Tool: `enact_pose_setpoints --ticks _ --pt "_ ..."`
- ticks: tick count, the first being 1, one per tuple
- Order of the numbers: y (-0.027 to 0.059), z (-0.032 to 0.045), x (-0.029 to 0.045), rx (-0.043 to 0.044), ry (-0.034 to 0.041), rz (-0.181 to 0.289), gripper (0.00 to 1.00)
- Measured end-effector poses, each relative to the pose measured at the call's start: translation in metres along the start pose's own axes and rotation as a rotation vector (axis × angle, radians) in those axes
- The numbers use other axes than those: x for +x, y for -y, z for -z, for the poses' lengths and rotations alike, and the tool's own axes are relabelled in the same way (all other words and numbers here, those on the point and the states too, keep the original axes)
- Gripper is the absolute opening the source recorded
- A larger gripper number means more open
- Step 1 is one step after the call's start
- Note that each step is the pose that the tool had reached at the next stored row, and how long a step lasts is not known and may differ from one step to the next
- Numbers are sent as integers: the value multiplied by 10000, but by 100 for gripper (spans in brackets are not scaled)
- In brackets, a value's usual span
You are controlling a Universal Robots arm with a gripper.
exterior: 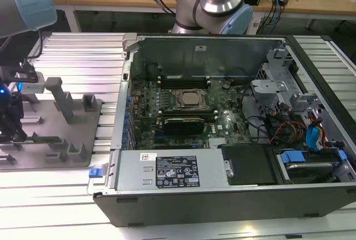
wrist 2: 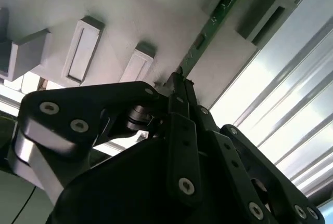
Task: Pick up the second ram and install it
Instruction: 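Pick up the second ram and move it above second insertion slot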
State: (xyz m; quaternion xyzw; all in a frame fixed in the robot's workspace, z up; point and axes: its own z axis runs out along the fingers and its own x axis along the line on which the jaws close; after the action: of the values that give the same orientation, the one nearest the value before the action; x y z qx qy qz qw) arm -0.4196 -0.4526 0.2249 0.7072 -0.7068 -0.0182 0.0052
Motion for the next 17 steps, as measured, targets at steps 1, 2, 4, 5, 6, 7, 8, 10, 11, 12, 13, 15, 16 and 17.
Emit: enact_pose_setpoints --ticks 1,2,4,5,6,7,8,10,11,12,13,15,16,17 --pt "-2 57 -1 4 0 0 9" --pt "-4 122 -2 6 -2 -1 9" --pt "-9 284 -6 7 -5 -1 9" --pt "-13 392 -7 8 -8 0 9" --pt "-16 497 -9 7 -13 -1 9" --pt "-19 590 -12 9 -18 -1 9" --pt "-22 667 -14 9 -22 -2 9" --pt "-26 793 -18 10 -34 -2 9" --pt "-27 831 -19 10 -38 -2 9" --pt "-29 870 -21 10 -42 -2 9" --pt "-30 911 -22 10 -47 -2 9" --pt "-35 1073 -28 12 -62 -3 9" --pt "-39 1171 -31 13 -70 -2 9" --pt "-41 1247 -34 15 -74 -3 9"
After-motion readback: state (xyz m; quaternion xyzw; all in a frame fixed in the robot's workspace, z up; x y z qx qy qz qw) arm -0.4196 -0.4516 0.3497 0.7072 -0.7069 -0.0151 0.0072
